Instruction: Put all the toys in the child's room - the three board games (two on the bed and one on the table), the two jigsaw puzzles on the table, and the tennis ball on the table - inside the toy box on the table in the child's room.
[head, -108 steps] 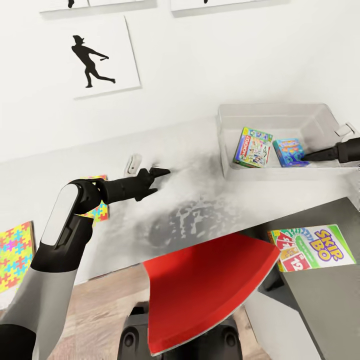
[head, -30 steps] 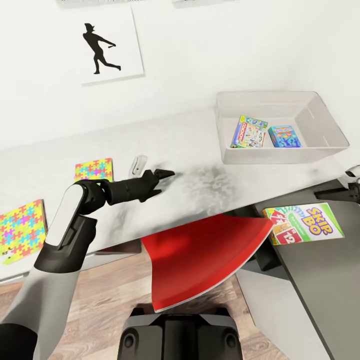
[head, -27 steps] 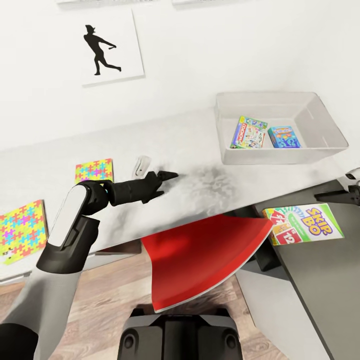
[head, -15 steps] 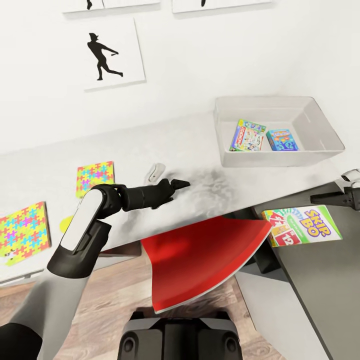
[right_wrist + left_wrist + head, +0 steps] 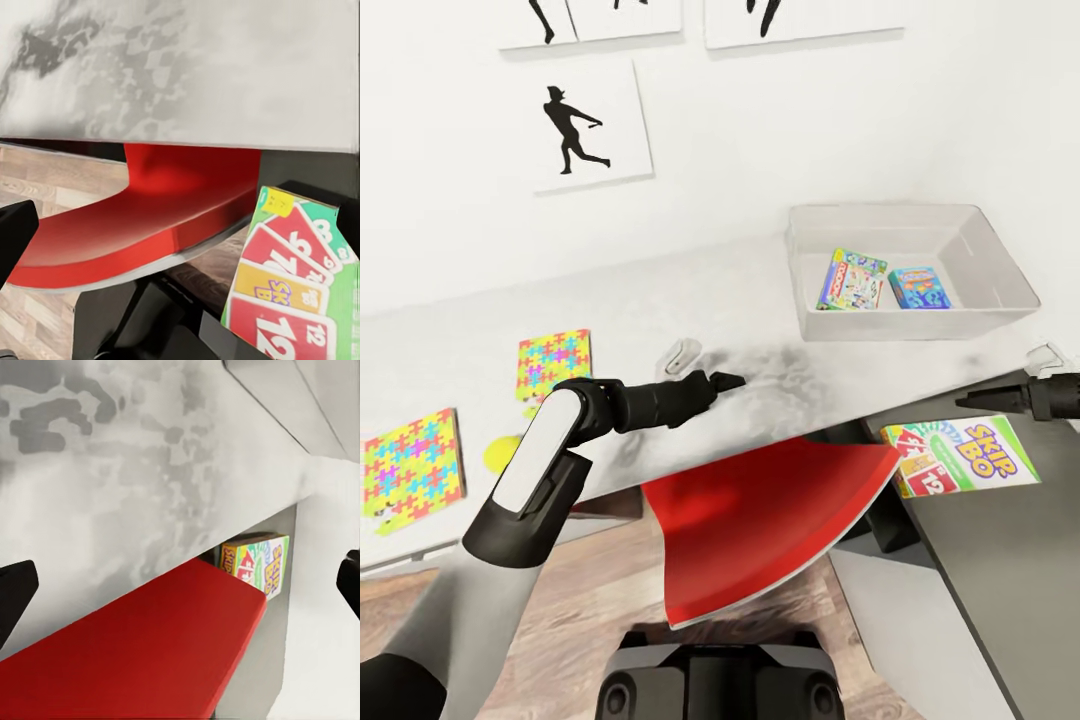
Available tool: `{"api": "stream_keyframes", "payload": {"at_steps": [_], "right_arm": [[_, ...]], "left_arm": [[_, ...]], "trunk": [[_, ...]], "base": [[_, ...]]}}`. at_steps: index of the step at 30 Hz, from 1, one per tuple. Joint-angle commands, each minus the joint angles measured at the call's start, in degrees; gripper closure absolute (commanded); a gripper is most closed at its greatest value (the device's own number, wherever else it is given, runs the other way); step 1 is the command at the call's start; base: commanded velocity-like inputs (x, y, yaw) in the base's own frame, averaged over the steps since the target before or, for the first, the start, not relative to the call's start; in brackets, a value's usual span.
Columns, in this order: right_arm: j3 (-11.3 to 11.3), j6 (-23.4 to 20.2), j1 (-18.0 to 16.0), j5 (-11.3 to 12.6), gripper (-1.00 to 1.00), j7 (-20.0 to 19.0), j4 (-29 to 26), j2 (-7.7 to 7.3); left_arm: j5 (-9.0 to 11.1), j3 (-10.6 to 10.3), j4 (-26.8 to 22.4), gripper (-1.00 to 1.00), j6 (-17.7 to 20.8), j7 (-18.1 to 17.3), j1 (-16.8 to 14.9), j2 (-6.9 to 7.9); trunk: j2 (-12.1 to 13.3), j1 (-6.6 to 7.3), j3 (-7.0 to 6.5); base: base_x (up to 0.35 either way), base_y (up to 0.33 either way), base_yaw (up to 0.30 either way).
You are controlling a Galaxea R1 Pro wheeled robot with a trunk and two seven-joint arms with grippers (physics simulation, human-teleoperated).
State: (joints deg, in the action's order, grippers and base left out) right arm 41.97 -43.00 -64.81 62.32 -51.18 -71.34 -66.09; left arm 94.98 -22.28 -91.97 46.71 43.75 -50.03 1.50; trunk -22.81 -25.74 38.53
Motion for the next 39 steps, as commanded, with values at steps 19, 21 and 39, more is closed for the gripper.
{"api": "stream_keyframes", "payload": {"at_steps": [19, 21, 39], "right_arm": [[0.4, 5.2, 6.5, 2.8, -1.00, 6.5, -0.7, 0.04], [0.4, 5.9, 7.2, 2.9, -1.00, 7.4, -0.7, 0.03], [0.3, 15.2, 16.9, 7.1, -1.00, 13.9, -1.6, -0.98]], "left_arm": [[-0.7, -0.4, 0.0, -1.00, -0.2, 0.0, 4.6, -0.07], [-0.7, -0.4, 0.0, -1.00, -0.1, -0.2, 4.7, -0.09], [-0.8, -0.1, -0.1, -1.00, -0.1, -8.9, 9.0, 0.27]], "trunk": [[-0.1, -0.04, -1.72], [-0.1, -0.04, -1.91], [-0.1, -0.04, -3.63]], "base": [[0.000, 0.000, 0.000], [0.000, 0.000, 0.000], [0.000, 0.000, 0.000]]}}
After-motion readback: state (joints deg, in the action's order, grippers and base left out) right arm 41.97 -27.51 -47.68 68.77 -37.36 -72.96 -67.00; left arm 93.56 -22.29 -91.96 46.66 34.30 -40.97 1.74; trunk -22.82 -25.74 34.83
